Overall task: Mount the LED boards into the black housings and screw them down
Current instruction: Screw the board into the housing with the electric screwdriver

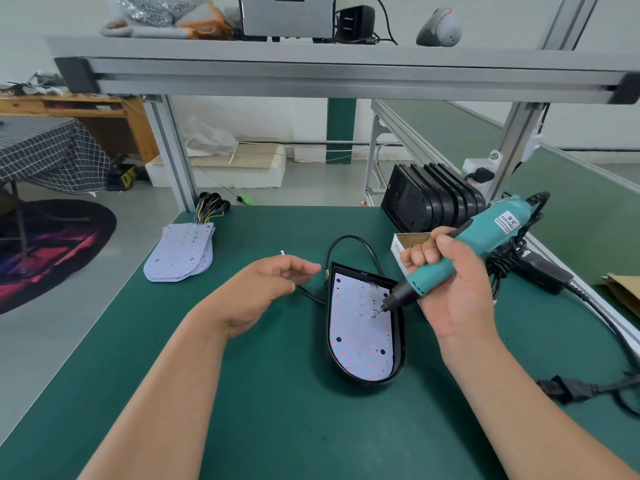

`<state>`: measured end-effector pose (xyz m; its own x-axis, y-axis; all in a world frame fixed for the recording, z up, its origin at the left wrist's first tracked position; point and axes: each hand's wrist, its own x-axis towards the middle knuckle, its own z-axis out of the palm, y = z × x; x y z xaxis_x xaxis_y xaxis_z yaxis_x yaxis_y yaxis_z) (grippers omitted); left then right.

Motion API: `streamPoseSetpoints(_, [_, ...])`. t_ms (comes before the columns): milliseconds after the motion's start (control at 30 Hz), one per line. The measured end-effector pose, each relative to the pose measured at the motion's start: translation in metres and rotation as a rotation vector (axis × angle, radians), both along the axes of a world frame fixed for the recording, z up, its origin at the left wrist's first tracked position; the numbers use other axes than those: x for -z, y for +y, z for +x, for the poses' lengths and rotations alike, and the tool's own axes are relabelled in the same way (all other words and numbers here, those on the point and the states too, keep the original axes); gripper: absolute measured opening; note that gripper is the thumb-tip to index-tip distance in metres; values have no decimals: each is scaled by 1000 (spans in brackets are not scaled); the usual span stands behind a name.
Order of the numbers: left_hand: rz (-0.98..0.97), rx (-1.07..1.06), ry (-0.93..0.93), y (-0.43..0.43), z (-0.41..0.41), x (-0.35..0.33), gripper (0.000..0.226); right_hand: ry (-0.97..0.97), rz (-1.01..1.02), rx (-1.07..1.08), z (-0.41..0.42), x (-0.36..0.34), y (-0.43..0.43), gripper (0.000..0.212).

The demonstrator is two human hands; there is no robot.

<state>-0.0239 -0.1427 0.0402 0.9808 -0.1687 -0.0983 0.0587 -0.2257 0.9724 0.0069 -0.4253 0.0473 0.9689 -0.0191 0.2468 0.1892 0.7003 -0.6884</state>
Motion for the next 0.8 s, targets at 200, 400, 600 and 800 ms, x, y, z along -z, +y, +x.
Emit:
streamPoseSetpoints(200, [65,-123,-36,7,2,0,43,-1,13,3,1,-1,0,8])
streamPoseSetpoints(400, [363,-275,-83,52,2,-3,24,0,10,-2,1,0,-2,5])
streamPoseSetpoints(600, [612,-124,34,54,-1,2,11,2,5,-1,2,1,-1,6])
streamPoseSetpoints(800, [835,-120,-5,43,-2,1,12,1,2,7,1,0,-2,7])
